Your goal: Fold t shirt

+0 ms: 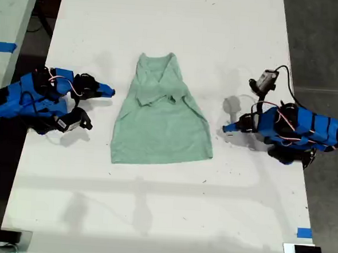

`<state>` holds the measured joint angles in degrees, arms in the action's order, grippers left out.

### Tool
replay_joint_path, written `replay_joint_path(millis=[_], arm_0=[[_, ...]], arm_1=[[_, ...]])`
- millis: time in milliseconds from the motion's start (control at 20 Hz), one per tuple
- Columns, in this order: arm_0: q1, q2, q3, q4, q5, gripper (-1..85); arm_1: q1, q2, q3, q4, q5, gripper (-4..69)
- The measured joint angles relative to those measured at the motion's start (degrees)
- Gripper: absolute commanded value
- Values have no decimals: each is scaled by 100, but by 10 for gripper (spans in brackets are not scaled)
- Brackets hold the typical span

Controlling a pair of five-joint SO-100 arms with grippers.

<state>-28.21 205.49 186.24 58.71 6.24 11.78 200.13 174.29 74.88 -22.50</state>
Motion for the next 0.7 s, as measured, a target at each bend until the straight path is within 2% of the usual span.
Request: replay_joint_path(millis=[100, 250, 400, 500, 700], arm_0=[[-62, 0, 0, 0, 0, 23], [-88, 0, 0, 0, 18, 23], [-88, 0, 0, 0, 35, 23], [-88, 0, 0, 0, 35, 23], [-88, 0, 0, -18, 35, 23]], arm_1=[[-431, -193, -9, -519, 97, 286], [-431, -1336, 0, -1230, 422, 299], [-650, -1793, 0, -2215, 800, 300], [-721, -1837, 44, -2470, 1151, 299], [-993, -2145, 53, -2593, 1714, 296]])
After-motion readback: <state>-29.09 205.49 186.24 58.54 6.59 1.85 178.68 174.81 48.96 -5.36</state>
